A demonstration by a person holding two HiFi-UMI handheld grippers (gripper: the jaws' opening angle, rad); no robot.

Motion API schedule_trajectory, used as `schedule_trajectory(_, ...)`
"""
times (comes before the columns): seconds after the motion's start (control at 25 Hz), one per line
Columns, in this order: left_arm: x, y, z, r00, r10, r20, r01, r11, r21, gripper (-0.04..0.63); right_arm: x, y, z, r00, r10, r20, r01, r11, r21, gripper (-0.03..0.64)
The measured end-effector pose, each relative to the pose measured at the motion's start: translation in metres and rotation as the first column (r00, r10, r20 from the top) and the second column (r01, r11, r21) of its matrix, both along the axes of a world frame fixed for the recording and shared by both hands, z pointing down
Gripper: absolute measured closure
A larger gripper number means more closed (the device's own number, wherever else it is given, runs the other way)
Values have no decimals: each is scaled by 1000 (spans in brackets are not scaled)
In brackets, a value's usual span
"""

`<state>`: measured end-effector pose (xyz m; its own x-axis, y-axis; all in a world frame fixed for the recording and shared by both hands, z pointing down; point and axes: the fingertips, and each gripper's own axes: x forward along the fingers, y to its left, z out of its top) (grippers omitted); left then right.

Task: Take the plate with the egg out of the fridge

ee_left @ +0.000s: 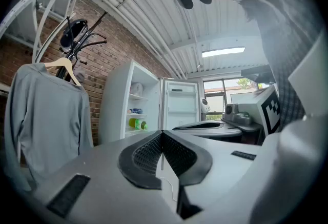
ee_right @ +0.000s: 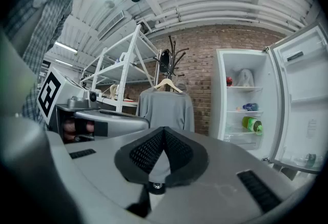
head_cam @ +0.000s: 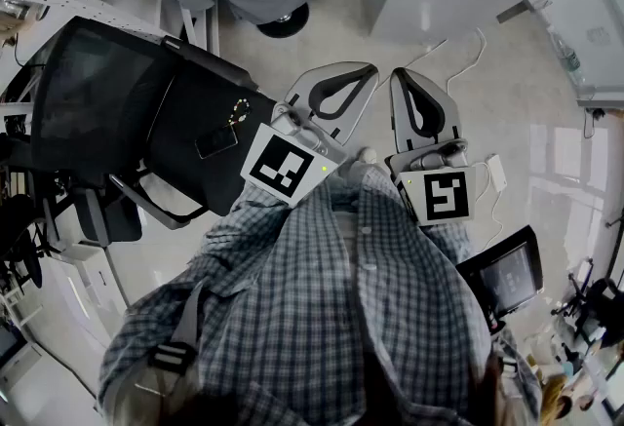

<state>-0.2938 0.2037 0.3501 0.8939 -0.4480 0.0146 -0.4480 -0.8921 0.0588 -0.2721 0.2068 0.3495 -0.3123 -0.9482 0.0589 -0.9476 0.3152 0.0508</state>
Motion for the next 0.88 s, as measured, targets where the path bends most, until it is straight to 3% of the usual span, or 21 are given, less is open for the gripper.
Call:
schedule_trajectory(0.28, 17, 8, -1, 998, 55, -10, -55, 998, 22, 588, 14, 9, -2, 999, 53, -5, -53, 998, 15, 611)
schedule_trajectory(0.6, 42, 18, -1, 990, 140, -18, -140, 990, -1, 588, 42, 24, -1, 988, 152, -18, -153, 988, -3, 611)
schedule_trajectory(0.88, 75, 23, -2, 979, 203, 21, -204, 977, 57, 588, 75, 29, -4, 977, 214, -20, -214, 977, -2, 611)
